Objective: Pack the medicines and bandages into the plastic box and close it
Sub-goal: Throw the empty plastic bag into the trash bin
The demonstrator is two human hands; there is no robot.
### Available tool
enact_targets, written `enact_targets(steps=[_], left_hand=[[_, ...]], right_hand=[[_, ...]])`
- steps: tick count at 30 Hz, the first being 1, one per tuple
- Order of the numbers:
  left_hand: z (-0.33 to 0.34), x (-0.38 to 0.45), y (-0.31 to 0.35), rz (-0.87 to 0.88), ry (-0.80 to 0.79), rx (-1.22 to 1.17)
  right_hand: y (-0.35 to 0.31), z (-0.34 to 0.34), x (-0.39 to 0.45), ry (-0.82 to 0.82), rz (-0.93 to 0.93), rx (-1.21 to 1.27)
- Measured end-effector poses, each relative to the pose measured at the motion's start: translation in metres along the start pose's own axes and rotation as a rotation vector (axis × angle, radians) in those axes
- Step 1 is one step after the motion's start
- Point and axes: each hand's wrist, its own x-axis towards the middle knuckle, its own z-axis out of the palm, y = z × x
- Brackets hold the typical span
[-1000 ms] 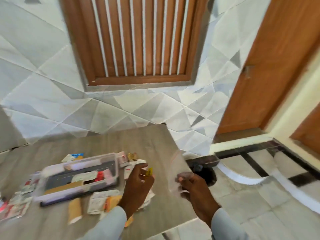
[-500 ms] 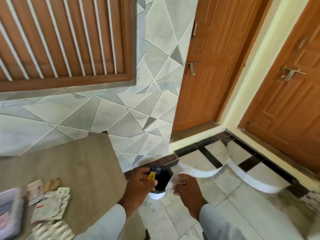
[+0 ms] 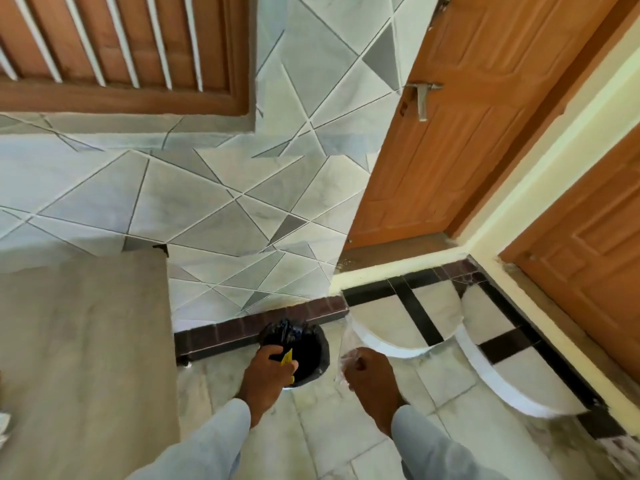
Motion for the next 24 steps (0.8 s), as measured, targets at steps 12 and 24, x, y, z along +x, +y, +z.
enact_targets(steps=[12,24], left_hand=[[0.062,0.168,-0.054,-0.358,0.203,0.109],[0.091,0.332,-0.167,-0.578,0.175,0.026]], right_hand=[[0.056,0.023,0.226,-0.240,0.087,-0.153],[0.180,0.135,0.387,-0.350,0.489,-0.040]])
